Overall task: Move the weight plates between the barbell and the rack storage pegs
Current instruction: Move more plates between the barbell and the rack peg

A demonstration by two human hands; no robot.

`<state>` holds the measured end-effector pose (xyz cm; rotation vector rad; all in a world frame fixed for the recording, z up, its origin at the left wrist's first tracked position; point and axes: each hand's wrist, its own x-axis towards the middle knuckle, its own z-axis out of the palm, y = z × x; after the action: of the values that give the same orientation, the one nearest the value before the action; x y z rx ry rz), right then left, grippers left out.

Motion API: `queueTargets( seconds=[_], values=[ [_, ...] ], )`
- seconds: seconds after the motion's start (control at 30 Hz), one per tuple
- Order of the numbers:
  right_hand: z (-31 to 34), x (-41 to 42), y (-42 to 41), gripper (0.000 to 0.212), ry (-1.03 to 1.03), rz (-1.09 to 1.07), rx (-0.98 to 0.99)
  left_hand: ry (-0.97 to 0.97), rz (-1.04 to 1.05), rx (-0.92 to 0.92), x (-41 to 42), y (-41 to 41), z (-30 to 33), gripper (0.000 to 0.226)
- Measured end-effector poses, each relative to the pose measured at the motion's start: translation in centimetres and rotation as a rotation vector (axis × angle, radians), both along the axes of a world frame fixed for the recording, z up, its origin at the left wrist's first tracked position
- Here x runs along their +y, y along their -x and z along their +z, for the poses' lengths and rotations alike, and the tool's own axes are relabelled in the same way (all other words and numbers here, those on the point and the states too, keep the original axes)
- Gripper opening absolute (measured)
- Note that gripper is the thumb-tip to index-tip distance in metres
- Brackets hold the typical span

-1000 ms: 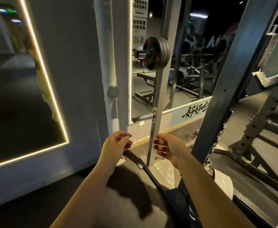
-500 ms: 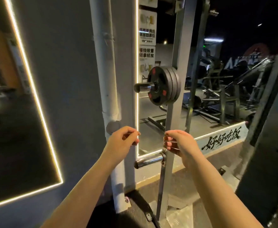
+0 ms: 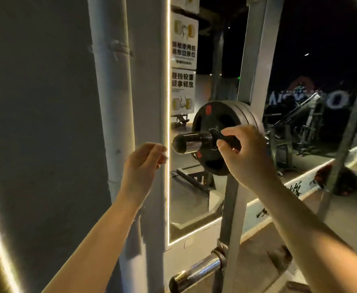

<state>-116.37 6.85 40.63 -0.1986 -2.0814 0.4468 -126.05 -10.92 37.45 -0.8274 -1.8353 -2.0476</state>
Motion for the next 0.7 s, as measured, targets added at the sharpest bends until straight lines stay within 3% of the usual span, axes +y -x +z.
queueTargets(
  seconds=[0.13,0.23,0.3,0.37,0.5,0.6,0.7],
  values=[
    [5.5,2.5,6.2,0.039,-0.186,-0.332,0.031,-0.043,-0.11,0.044,2.8,8.2,1.0,0.018],
    [8.9,4.0,9.9,0.049,-0.341,-0.483,-0.243,-0.01,-0.194,0.079,5.6,13.8,2.4,0.012],
    [9.5,4.3,10.9,0.052,-0.339,-0.478,-0.453,0.005,-0.272,0.112,8.0,15.8,3.3,0.019],
    [9.8,4.5,11.4,0.049,-0.312,-0.476,-0.523,0.027,-0.379,0.122,11.0,17.1,3.9,0.033],
    [9.6,4.7,11.4,0.041,-0.271,-0.419,-0.488,0.081,-0.614,0.16,15.8,16.8,4.4,0.036],
    [9.4,4.8,11.4,0.04,-0.249,-0.408,-0.465,0.089,-0.632,0.239,16.7,16.6,4.2,0.03],
    [9.4,4.7,11.4,0.04,-0.248,-0.407,-0.462,0.079,-0.711,0.196,16.4,16.8,4.4,0.024]
  ],
)
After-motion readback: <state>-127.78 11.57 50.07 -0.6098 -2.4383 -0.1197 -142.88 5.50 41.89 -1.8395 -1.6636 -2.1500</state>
